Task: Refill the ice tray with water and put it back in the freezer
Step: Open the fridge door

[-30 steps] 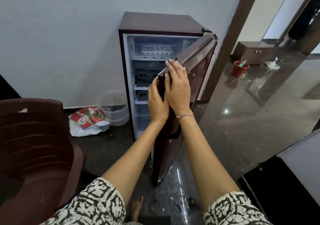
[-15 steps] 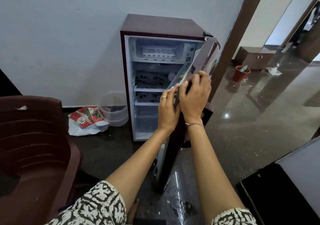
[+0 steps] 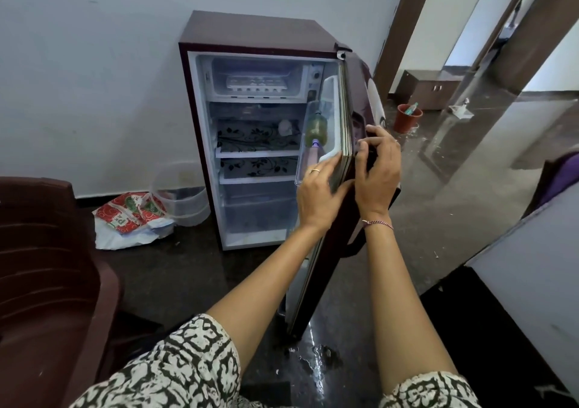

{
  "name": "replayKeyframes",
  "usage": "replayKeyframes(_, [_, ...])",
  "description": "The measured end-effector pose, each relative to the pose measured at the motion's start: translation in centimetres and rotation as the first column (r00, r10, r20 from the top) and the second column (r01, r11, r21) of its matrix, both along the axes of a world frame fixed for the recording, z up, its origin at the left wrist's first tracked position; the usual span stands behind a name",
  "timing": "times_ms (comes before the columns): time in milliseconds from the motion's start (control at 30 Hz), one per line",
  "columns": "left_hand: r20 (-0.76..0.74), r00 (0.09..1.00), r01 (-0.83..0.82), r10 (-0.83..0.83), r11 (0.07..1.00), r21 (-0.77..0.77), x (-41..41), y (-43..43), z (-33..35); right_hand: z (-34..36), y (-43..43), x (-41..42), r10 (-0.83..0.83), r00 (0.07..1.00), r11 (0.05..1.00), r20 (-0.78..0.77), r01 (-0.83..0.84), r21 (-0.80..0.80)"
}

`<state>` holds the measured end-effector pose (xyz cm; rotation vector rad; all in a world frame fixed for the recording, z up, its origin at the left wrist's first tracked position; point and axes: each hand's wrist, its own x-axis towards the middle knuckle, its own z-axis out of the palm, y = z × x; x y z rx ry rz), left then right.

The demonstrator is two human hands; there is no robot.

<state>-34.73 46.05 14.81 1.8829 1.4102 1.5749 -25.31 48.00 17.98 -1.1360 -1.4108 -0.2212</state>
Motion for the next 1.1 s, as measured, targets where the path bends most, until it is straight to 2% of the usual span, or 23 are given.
replayKeyframes(300, [0.085, 0.994, 0.073, -0.068, 0.996, -0.051, 2.0, -0.3, 0.2, -0.1, -0.4, 2.0, -0.027, 0.999, 1.000, 0.036, 0.028, -0.007])
replayKeyframes(767, [0.021, 0.991, 0.131, -0.130, 0.991, -0.036, 3.3, -0.9, 0.9, 0.1, -0.8, 4.1, -0.050, 0.999, 0.998, 0.016, 0.051, -0.046])
replayKeyframes(1100, [0.041, 0.987, 0.159, -0.157, 0.985, -0.065, 4.3, -0.8, 0.9, 0.3, -1.3, 5.4, -0.069, 0.997, 0.994, 0.042, 0.072, -0.080])
